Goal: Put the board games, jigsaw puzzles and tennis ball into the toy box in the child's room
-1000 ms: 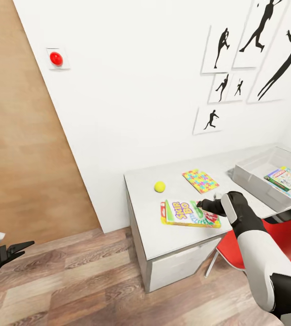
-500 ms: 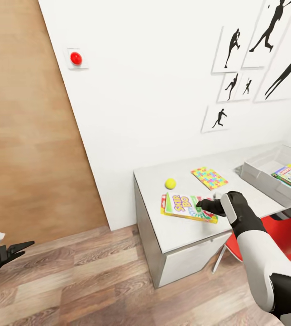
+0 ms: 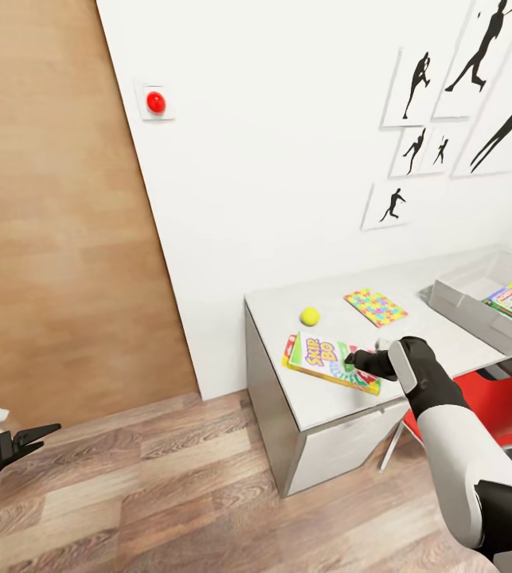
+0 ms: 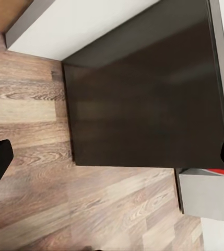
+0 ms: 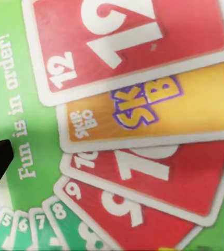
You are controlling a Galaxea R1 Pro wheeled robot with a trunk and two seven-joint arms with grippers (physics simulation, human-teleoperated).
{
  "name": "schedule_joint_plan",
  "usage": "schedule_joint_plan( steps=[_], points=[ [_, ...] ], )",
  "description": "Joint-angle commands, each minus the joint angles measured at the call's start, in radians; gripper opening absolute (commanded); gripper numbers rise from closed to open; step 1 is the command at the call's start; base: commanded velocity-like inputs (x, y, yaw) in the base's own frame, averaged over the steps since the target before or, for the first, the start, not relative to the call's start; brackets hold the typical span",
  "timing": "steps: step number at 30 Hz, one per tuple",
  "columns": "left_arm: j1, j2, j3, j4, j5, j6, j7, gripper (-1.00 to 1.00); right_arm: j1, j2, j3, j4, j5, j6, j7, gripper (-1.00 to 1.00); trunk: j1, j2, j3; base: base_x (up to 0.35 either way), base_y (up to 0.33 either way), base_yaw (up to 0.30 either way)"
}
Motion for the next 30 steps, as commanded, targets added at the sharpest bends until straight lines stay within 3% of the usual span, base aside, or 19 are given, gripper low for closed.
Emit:
schedule_joint_plan(
  steps=[1,30],
  points=[
    [-0.001,0.0,0.0,0.0,0.002,0.006,-0.002,1.0,0.0,0.0,0.0,0.027,-0.013,0.004,-0.01,1.0,0.0,-0.001,-0.001,-0.037,0.021,0.0],
    [-0.001,0.0,0.0,0.0,0.003,0.003,-0.002,1.0,0.001,0.002,0.0,0.027,-0.015,0.004,-0.01,1.0,0.0,-0.001,-0.001,-0.002,0.111,0.0]
  ],
)
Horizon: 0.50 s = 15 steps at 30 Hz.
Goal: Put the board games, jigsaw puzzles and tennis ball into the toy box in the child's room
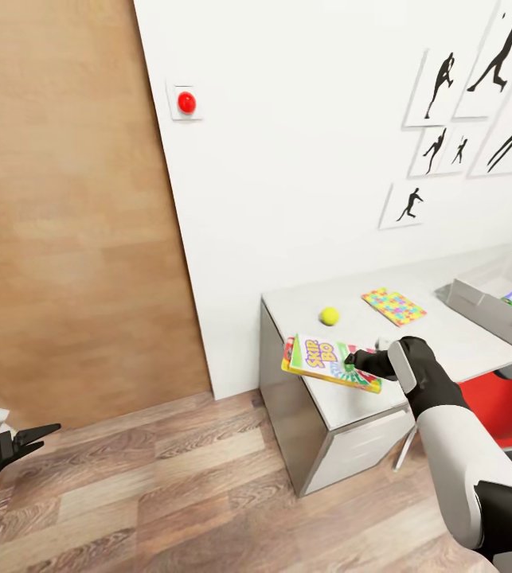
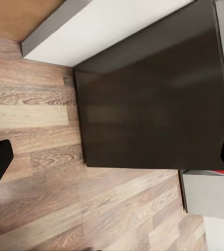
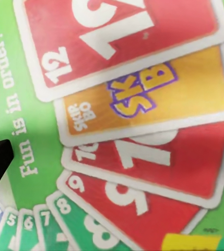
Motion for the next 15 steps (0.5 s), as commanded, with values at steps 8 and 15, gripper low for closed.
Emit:
schedule_joint_plan(
  steps=[8,15],
  points=[
    [-0.001,0.0,0.0,0.001,0.002,0.007,-0.002,1.0,0.0,0.0,0.0,0.031,-0.022,0.003,-0.009,1.0,0.0,-0.001,-0.001,0.004,0.079,0.0],
    [-0.001,0.0,0.0,0.0,0.002,0.005,-0.002,1.0,0.0,0.0,0.0,0.031,-0.022,0.003,-0.009,1.0,0.0,-0.001,-0.001,0.0,0.156,0.0]
  ],
)
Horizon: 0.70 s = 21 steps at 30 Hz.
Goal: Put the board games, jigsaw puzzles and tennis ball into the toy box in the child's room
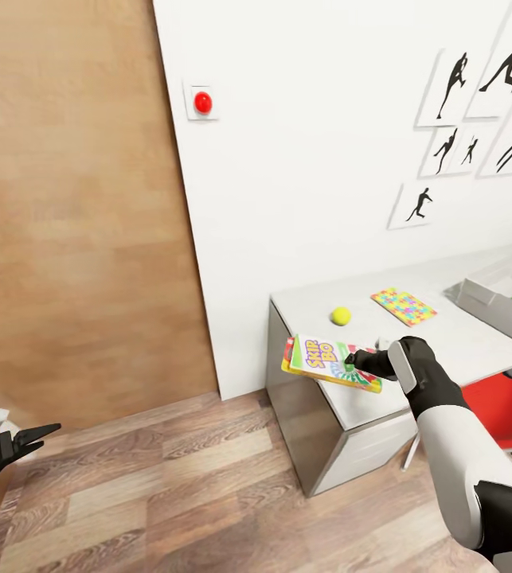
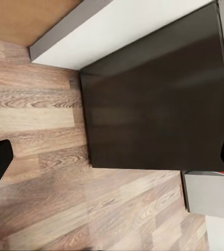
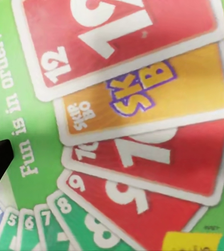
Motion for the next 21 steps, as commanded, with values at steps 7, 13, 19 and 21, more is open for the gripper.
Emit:
schedule_joint_plan(
  steps=[7,13,19,21],
  points=[
    [-0.001,0.0,0.0,0.001,0.002,0.005,-0.002,1.0,0.0,-0.001,-0.002,0.032,-0.022,0.003,-0.009,1.0,0.0,-0.001,-0.001,0.0,0.187,0.0],
    [-0.001,0.0,0.0,0.0,0.002,0.003,-0.002,1.0,0.0,-0.003,-0.002,0.032,-0.022,0.003,-0.009,1.0,0.0,-0.001,-0.001,0.0,0.036,0.0],
    [-0.001,0.0,0.0,-0.001,0.002,0.002,-0.002,1.0,0.0,-0.006,-0.004,0.03,-0.022,0.003,-0.008,1.0,0.0,-0.001,-0.001,0.0,0.025,0.0],
    [-0.001,0.0,0.0,-0.001,0.002,0.002,-0.002,1.0,0.0,-0.006,-0.005,0.029,-0.022,0.003,-0.008,1.0,0.0,-0.001,0.0,0.0,0.005,0.0]
  ],
)
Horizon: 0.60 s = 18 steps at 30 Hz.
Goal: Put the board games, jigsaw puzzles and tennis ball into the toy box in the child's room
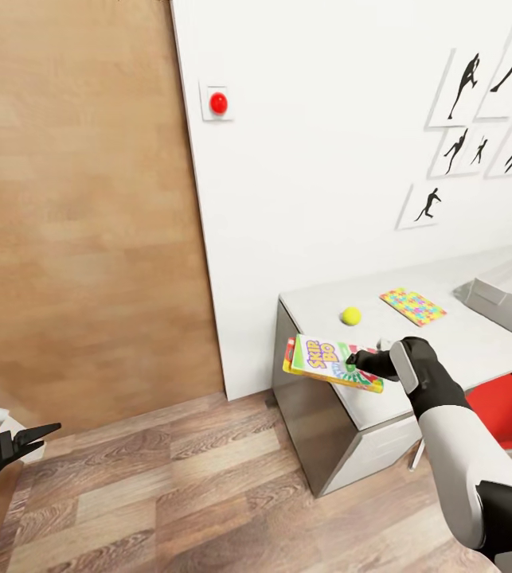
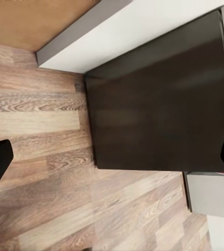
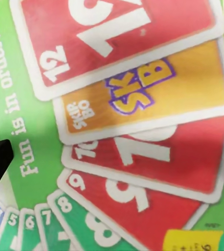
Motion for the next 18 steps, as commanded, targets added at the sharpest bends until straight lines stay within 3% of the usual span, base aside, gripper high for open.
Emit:
schedule_joint_plan(
  steps=[1,13,18],
  points=[
    [-0.001,0.0,0.0,0.0,0.002,0.005,-0.002,1.0,0.0,0.0,0.0,0.025,-0.018,0.003,-0.009,1.0,0.0,-0.001,0.0,0.0,0.003,0.0],
    [-0.001,-0.001,-0.002,-0.008,0.002,0.005,-0.002,1.0,0.002,-0.002,-0.002,0.014,-0.018,0.003,-0.004,1.0,0.0,-0.001,0.013,0.0,0.0,0.0],
    [-0.001,-0.022,-0.008,-0.034,0.002,0.009,-0.001,1.0,0.003,-0.002,-0.003,0.007,-0.02,0.005,-0.001,1.0,0.0,-0.001,0.013,0.0,0.0,0.0]
  ],
)
